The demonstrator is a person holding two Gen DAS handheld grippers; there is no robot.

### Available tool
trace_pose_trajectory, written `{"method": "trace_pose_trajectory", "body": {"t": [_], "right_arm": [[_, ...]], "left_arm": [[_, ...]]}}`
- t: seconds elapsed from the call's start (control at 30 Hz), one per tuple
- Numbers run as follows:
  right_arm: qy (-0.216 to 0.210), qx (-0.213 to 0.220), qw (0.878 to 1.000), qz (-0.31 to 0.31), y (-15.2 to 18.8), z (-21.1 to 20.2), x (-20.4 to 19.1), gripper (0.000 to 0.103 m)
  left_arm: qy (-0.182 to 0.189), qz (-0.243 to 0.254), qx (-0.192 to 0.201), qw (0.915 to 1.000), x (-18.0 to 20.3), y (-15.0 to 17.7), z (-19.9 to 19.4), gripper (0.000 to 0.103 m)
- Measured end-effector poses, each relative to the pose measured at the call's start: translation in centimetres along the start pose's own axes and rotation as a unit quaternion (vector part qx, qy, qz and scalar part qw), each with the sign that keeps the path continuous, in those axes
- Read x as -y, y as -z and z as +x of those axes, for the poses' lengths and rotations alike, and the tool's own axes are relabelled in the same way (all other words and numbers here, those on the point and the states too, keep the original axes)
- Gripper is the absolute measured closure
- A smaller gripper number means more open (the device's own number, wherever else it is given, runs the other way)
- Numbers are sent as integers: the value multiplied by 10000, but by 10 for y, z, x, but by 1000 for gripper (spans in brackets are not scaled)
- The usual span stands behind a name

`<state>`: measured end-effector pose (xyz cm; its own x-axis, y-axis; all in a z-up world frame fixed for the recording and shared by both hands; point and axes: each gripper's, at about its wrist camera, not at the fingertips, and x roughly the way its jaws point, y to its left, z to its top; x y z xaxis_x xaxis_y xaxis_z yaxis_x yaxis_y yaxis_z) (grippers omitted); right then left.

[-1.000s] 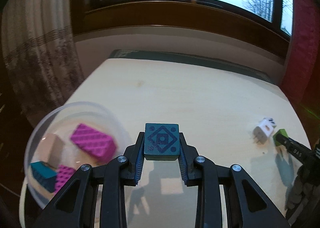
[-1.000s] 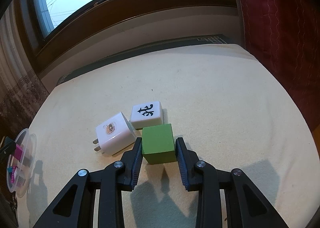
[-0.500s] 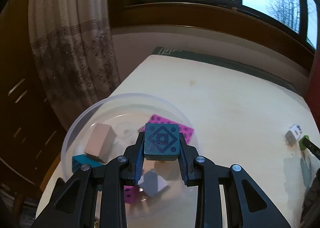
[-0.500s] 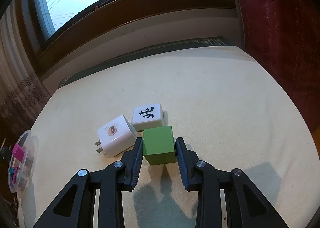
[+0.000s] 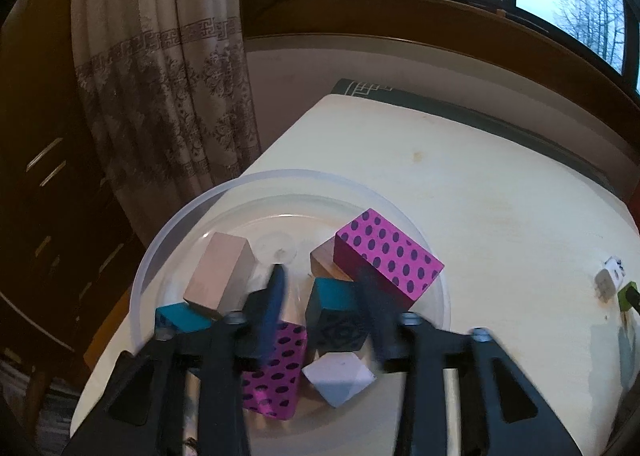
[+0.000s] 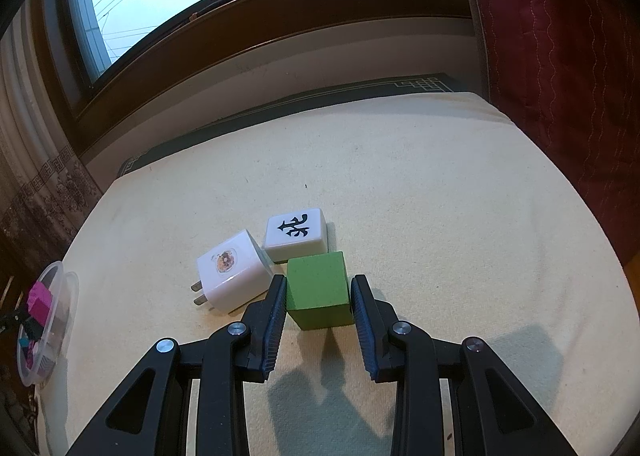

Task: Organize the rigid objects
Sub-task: 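Carry the teal patterned cube into the clear bowl and release with the left tool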

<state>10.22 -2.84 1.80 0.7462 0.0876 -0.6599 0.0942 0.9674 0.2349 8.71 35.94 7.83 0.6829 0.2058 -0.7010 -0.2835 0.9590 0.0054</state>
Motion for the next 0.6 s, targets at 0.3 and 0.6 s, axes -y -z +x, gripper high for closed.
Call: {"method": "trace_pose_trajectory", "body": {"t": [0.3, 0.6], "right_arm": [[-27, 13, 10000, 19, 0, 1, 0, 69], [-109, 25, 9999, 98, 1, -2, 2, 69]], "left_arm": [[-28, 179, 426, 9989, 21, -5, -21, 37], [69, 190, 413, 9989, 26, -4, -25, 37]]}}
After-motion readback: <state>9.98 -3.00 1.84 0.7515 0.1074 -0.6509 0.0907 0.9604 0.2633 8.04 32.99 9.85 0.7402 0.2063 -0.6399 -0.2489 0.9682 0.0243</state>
